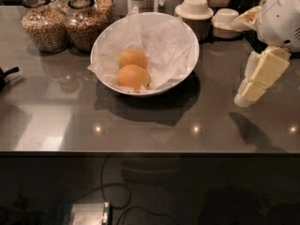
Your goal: Pick orange from white bowl
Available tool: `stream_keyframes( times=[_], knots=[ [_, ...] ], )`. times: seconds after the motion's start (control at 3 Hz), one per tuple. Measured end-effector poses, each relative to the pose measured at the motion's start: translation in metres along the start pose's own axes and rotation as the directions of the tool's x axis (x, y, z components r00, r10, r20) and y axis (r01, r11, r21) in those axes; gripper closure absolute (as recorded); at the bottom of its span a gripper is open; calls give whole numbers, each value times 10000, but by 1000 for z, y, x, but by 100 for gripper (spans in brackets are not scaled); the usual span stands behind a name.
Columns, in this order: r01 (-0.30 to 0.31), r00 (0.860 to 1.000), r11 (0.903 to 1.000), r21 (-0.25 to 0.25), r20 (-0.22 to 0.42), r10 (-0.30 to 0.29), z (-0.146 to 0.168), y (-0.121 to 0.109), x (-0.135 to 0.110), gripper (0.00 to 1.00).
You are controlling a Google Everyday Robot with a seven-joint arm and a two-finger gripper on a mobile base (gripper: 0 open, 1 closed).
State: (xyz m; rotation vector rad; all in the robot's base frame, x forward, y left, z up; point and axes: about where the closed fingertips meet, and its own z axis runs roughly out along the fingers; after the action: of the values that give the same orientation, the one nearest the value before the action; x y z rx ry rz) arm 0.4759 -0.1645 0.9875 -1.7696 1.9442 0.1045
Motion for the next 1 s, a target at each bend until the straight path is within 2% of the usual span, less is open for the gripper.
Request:
stream_keyframes(
  times=[0.33, 0.67, 1.0],
  knots=[
    [828, 9906, 9966, -54, 1093, -817, 10, -20, -44, 0],
    [1524, 9789, 9883, 39, 1371, -1515, 21, -33, -90, 0],
    [1993, 9725, 9799, -132, 1258, -1961, 45, -41, -131, 0]
  ],
)
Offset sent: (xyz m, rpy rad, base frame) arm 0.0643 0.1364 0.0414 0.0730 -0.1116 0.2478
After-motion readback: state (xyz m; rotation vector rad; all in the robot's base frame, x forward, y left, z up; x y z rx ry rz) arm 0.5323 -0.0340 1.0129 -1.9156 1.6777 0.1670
